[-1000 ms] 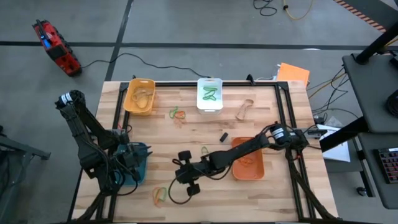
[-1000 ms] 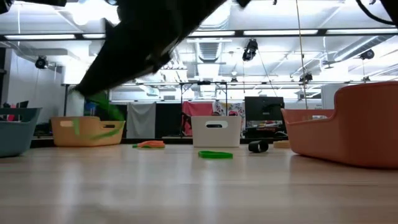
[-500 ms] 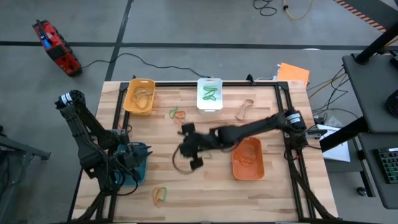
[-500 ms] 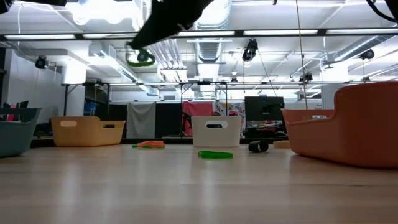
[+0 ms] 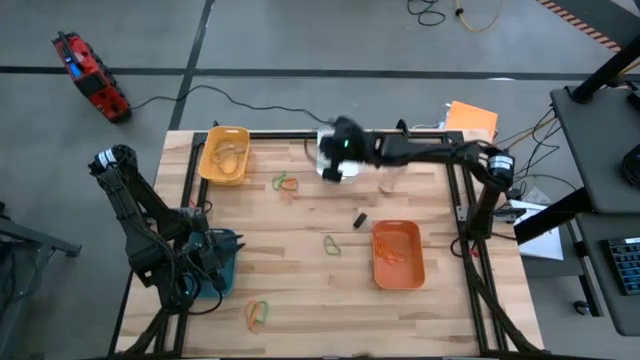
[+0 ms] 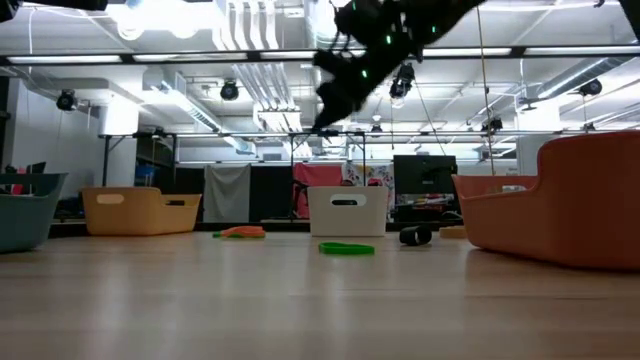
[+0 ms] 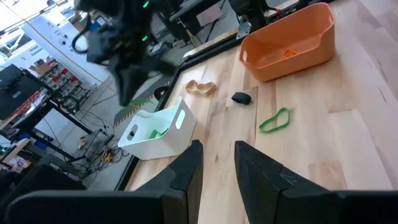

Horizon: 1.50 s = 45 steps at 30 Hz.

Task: Sort rubber bands into baskets
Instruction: Put the green rubber band into the white bin, then put the orange rubber band into the orange bin

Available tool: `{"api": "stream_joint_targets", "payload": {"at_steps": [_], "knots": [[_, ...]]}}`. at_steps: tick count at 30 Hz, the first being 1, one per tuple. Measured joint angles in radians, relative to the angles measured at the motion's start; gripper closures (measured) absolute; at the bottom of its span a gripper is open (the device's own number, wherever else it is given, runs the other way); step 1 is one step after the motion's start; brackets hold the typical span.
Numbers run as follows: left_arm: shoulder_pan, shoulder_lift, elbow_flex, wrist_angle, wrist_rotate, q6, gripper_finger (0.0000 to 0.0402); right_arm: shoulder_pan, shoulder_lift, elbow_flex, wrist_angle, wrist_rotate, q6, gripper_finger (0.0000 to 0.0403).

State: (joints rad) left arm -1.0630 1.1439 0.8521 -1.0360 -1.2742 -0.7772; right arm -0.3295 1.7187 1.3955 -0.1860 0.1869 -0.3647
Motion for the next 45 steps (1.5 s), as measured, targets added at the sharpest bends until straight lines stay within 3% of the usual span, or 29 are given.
{"api": "stream_joint_targets", "payload": {"at_steps": [5,11,23,38,45], "knots": [[0.0,0.0,-0.015,0.0,-0.022,0.009,0.0325,-0.151,0.022,-0.011,0.004,0.003,0.091,0.0394],[0.001,0.0,-0.036,0.0,-0.074,0.008,0.0325,-0.235,0.045,-0.011,-0.032,-0.004,0.221,0.0394],[0.001,0.0,-0.036,0.008,-0.133,0.004,0.0325,-0.227,0.044,-0.011,-0.099,-0.012,0.225,0.0388],[0.004,0.0,-0.036,0.078,-0.134,0.001,0.0325,-0.227,0.039,-0.011,-0.133,-0.012,0.231,0.0299],[0.005,0.0,-0.036,0.087,-0.134,0.001,0.0325,-0.227,-0.012,-0.01,-0.271,-0.012,0.36,0.0277]]}}
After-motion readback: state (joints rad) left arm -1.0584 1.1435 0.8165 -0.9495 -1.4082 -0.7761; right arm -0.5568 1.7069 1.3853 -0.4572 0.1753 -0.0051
